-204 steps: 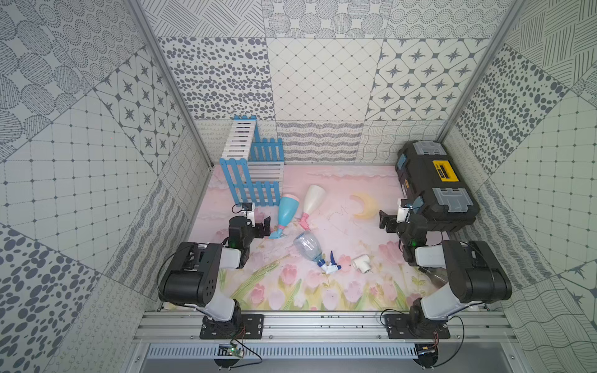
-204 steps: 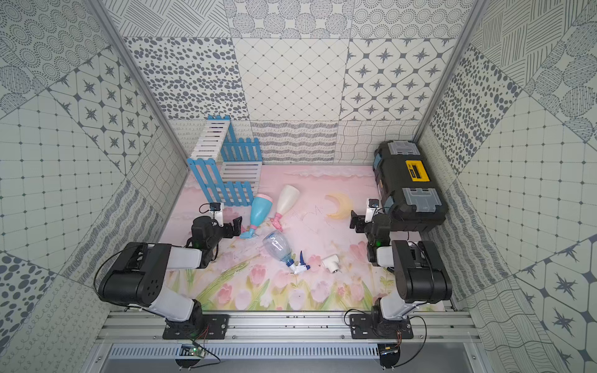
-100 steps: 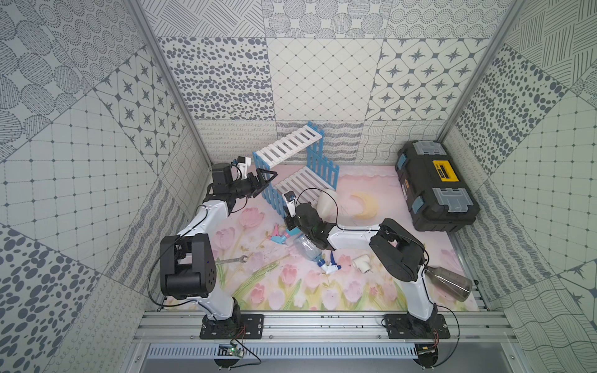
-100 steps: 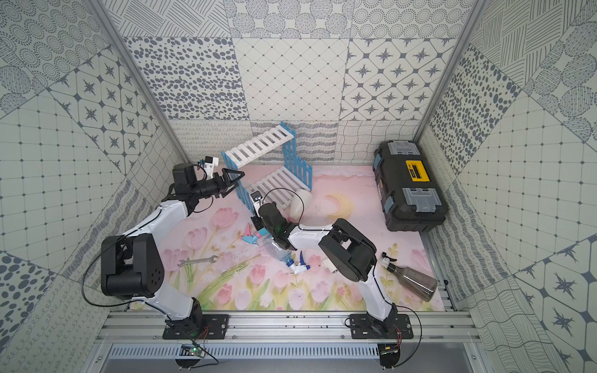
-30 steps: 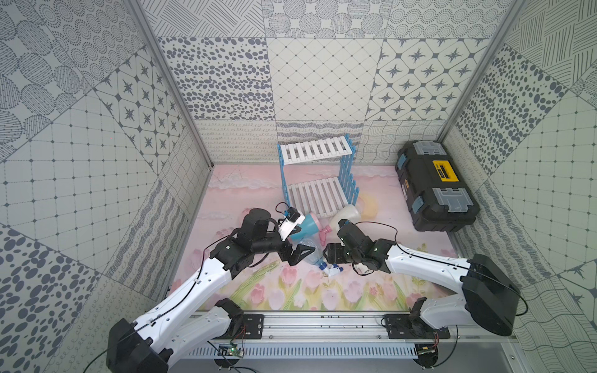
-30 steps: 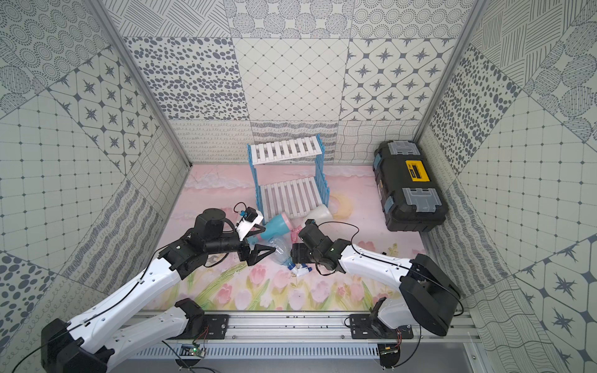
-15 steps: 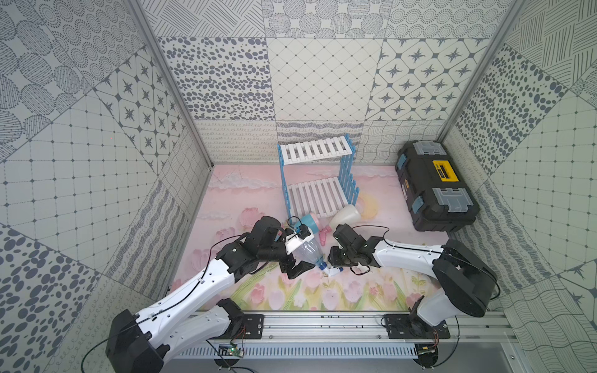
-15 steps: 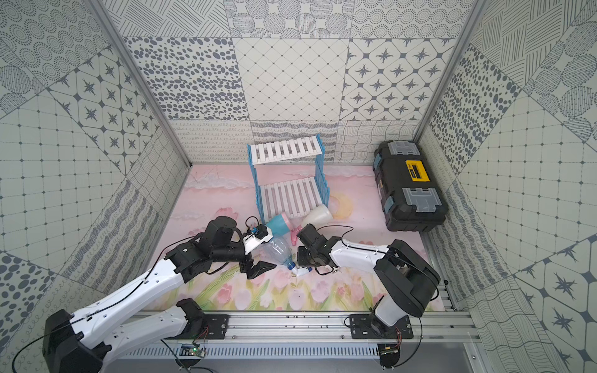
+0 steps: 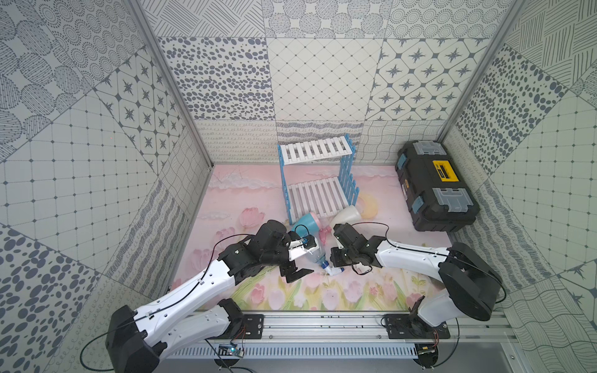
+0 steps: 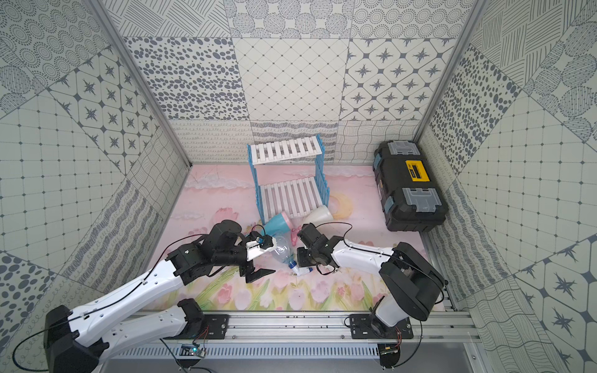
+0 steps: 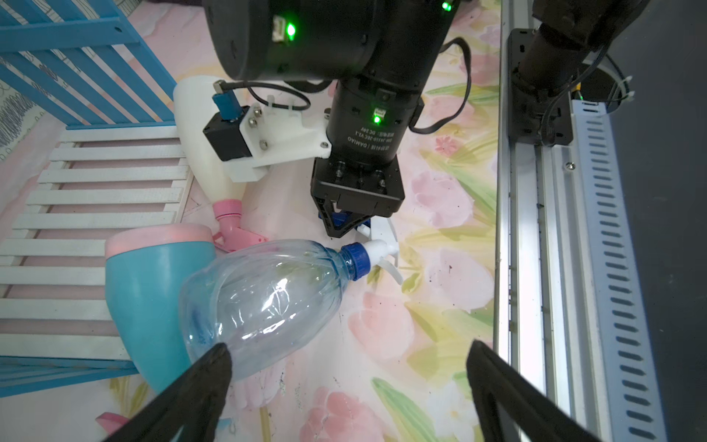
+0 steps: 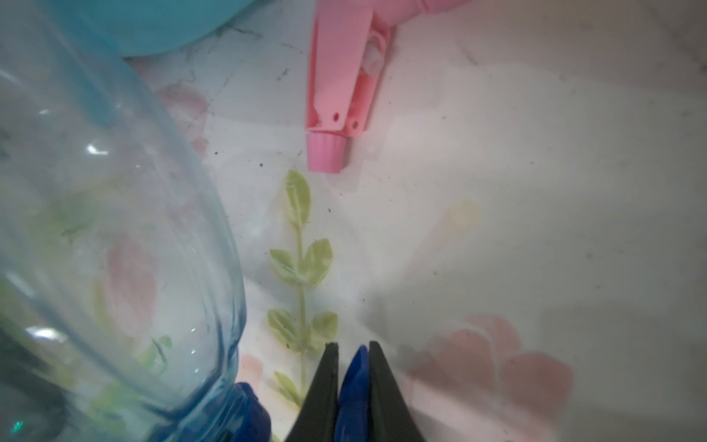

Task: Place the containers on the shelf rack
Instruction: 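Pick up a container from the center of the board.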

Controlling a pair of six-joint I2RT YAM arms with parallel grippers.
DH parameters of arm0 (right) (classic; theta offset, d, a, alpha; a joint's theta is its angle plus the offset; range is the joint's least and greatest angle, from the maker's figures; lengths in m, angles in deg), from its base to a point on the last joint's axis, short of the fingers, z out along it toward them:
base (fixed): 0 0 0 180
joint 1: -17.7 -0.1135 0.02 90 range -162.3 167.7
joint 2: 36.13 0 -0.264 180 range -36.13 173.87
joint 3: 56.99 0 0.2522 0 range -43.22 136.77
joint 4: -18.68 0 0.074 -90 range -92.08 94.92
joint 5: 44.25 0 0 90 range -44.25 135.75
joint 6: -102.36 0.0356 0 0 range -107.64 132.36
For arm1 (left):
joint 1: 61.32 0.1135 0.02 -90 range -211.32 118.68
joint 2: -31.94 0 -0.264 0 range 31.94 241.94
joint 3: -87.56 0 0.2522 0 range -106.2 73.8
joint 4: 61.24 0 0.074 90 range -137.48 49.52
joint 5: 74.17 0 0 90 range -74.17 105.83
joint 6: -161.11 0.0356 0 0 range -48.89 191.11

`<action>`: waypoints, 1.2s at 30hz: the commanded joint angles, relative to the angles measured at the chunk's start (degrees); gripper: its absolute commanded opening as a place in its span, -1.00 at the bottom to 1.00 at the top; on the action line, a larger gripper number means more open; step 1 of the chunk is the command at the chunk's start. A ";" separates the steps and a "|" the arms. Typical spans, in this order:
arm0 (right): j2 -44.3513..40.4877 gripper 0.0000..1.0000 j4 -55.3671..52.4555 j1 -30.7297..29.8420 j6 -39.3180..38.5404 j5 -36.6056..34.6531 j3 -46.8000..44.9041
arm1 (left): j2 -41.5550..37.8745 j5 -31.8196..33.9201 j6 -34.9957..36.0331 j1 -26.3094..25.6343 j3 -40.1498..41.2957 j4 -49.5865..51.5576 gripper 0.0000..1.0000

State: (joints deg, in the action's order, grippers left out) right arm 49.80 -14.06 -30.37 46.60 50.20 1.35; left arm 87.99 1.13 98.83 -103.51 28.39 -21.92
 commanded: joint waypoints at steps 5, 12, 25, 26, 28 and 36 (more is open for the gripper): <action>-6.89 -1.00 -12.47 -0.13 -19.15 -2.31 6.71 | -0.53 3.89 16.73 -2.25 -3.77 4.38 0.98; -11.04 -1.00 -18.76 -0.03 -28.40 -1.38 10.87 | 0.06 12.53 30.03 -8.12 -4.74 4.78 0.97; -10.02 -1.00 -21.53 -0.01 -31.99 1.65 13.59 | 7.55 22.51 39.06 -12.56 -3.45 0.53 0.97; -9.96 -1.00 -21.47 0.00 -31.96 2.08 13.60 | 8.04 23.18 39.20 -12.60 -3.29 -0.42 0.97; -9.68 -1.00 -21.53 0.00 -32.03 2.60 13.89 | 9.64 25.20 39.49 -12.62 -2.72 -3.24 0.97; -8.36 -1.00 -21.53 -0.02 -31.96 3.55 14.18 | 16.41 35.70 41.96 -14.23 0.82 -16.90 0.97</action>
State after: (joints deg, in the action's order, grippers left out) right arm 40.99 -38.13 -30.09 14.86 51.57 13.75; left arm 101.83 28.98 137.47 -117.13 28.43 -27.93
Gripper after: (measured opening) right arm 0.159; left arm 0.984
